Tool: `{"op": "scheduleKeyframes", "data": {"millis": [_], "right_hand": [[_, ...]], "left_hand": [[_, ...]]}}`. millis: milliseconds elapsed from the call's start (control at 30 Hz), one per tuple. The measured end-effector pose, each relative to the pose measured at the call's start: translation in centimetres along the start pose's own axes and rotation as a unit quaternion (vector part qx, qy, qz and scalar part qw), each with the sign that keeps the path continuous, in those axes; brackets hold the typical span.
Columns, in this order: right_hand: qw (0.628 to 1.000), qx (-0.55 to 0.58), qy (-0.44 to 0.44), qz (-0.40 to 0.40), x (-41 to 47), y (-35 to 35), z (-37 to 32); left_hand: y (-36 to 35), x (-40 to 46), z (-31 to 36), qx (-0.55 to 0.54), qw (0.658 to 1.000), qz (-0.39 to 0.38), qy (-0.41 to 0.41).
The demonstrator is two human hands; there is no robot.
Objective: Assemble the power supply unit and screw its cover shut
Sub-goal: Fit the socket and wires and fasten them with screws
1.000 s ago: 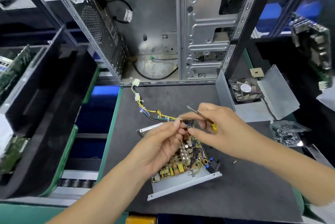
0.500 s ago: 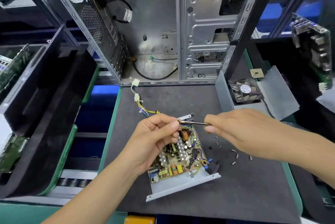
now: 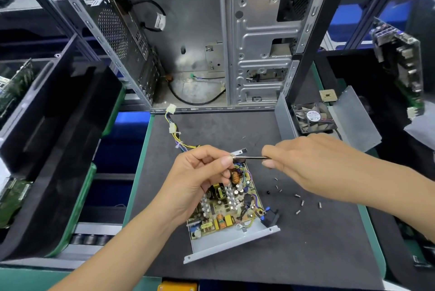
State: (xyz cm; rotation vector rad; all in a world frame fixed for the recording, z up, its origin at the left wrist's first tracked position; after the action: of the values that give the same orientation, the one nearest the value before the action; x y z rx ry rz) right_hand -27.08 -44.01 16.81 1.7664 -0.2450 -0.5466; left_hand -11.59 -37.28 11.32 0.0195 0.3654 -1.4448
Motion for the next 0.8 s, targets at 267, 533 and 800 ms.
{"op": "scheduleKeyframes", "data": {"millis": [267,533,800], "right_hand": [[1.0,-0.012,-0.006,-0.007,-0.2,0.4,0.1],[0.995,0.102,-0.006,-0.013,-0.8,1.2,-0.5],[0.98,0.198,-0.012,-0.008,-1.0,3.1,-1.2]], "left_hand": [[-0.1,0.1,0.7,0.023,0.999,-0.003,-0.034],[0.2,-0.6,4.1,0.371,0.903,0.022,-0.214],[-0.4,-1.8,5.1,0.357,0.888,0.052,-0.285]]}}
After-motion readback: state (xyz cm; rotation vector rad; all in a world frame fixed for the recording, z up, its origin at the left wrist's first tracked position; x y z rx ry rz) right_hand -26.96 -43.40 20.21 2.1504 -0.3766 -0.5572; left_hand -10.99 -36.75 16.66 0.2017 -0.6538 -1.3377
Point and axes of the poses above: each hand's wrist, its own x-axis towards the middle knuckle, its own y-axis out of the back of the hand, z = x × y, the point moved 6 cm from there along x, towards the middle knuckle, and after that the axes turned 9 degrees about x, right-handed, at the moved point
